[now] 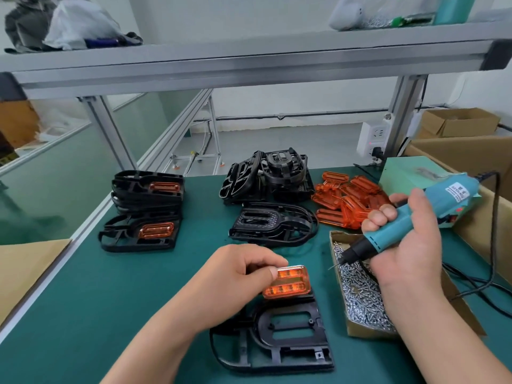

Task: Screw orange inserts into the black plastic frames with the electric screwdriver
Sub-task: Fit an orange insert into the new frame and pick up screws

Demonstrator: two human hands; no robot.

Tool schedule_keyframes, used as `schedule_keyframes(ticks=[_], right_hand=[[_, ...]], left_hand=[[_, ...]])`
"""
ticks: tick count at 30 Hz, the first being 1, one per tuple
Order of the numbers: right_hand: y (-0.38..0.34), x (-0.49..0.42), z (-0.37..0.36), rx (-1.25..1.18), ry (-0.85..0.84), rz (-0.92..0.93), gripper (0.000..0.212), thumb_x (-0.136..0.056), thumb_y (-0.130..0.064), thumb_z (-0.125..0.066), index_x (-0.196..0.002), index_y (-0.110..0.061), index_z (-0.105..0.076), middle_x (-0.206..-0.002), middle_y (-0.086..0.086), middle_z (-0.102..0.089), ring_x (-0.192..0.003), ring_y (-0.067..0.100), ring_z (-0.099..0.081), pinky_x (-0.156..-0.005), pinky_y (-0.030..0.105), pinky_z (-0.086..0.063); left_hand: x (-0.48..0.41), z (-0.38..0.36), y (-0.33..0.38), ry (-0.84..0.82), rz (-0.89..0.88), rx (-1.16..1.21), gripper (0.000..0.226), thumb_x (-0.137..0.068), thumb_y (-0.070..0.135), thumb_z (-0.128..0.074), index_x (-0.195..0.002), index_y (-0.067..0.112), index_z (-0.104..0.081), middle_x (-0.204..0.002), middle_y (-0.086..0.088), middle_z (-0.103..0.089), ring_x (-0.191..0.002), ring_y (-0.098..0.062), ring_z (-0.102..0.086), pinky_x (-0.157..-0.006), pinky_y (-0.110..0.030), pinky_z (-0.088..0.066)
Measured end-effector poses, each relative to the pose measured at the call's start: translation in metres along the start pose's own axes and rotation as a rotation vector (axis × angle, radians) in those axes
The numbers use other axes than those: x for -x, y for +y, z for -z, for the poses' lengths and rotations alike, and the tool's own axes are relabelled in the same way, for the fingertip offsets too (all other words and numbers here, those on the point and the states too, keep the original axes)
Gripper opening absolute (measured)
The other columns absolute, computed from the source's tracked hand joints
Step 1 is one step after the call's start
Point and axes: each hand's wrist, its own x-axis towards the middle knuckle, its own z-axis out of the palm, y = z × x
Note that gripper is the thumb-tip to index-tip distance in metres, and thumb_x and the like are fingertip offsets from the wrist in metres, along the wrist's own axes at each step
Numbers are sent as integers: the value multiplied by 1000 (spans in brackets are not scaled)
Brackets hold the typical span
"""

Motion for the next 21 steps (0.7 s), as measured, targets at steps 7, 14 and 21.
schedule_keyframes(ticks=[7, 14, 21], right_hand=[[0, 2, 1, 13, -4, 0, 26, -105, -38, -62, -94, -15, -59, -72, -3, -46, -62, 12, -46, -60, 23, -44], [1, 1, 3, 9, -15, -6, 26, -104, -39, -64, -94, -15, -60, -72, -3, -47, -62, 11, -47, -59, 23, -46], [2, -2, 6, 7, -23, -15, 26, -102, -40, -67, -95, -16, -62, -74, -3, -50, -63, 11, -50, -59, 23, -47]], left_hand=[[0, 1, -1, 8, -22, -10, 24, -92, 41, -61, -108, 52, -75, -97, 22, -76, -76, 3, -67, -67, -13, -50], [1, 0, -1, -75, -39, -28, 60, -90, 28, -55, -137, 64, -54, -94, 10, -68, -79, -17, -70, -78, -42, -64], [1, 0, 2, -97, -41, 21, 74, -82, 10, -40, -132, 61, -59, -109, 16, -58, -83, -17, -75, -75, -28, -65]])
